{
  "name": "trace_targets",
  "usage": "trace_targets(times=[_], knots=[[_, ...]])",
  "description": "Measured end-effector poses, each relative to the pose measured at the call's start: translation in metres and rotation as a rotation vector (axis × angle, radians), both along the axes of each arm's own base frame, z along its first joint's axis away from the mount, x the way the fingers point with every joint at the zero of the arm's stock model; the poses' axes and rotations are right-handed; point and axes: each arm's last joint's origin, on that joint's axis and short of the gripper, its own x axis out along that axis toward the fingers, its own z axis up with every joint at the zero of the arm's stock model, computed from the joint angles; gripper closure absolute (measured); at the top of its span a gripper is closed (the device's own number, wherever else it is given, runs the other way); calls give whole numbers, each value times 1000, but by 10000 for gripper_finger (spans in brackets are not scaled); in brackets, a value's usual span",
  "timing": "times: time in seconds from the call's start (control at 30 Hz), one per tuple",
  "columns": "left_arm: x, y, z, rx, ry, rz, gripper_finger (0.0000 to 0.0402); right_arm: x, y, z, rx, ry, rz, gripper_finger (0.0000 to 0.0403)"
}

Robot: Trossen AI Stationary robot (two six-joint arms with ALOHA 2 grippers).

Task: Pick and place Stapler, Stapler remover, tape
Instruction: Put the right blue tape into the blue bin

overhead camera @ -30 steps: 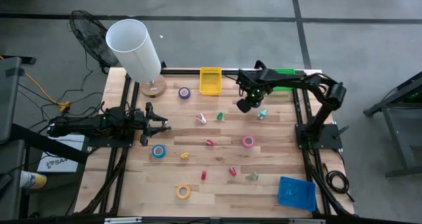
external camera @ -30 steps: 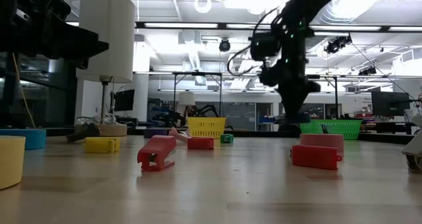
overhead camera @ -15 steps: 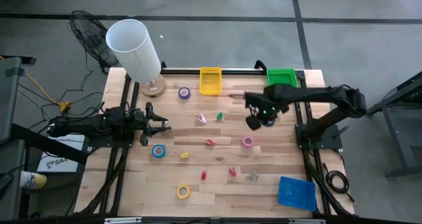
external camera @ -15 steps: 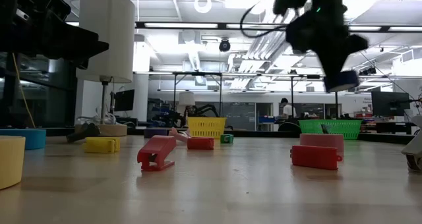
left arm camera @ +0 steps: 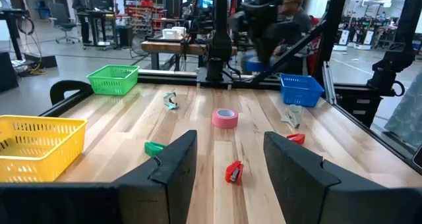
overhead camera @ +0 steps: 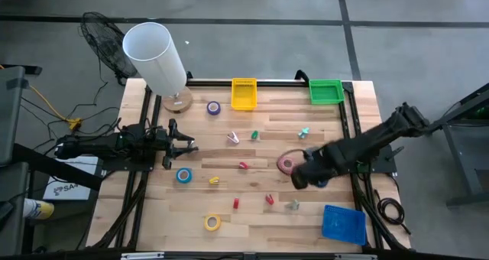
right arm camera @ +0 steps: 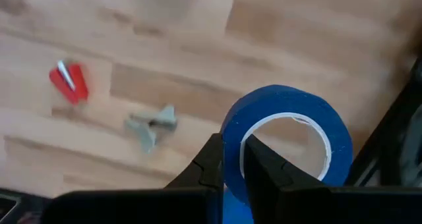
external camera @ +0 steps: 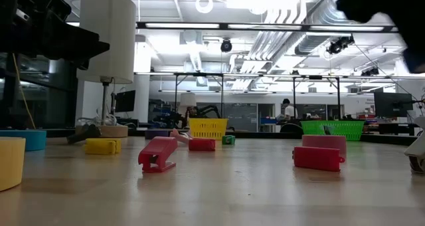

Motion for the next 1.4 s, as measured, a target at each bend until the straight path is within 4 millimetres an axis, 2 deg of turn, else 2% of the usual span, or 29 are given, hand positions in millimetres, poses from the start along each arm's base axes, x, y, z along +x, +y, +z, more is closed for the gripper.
trace_targets(times=[0.33,0.6,0.9,1.1,1.4], knots=[[0,0,0,0,0,0,227,-24,73,-12,55,3,-176,376],[0,0,0,0,-1,0,227,-31,112,-29,124,29,-223,377],[0,0,0,0,0,0,227,-32,121,-44,87,80,-201,376],[0,0,0,0,0,0,227,-47,125,-45,55,151,-158,376],[0,0,0,0,0,0,227,-62,135,-45,-37,29,-46,376]])
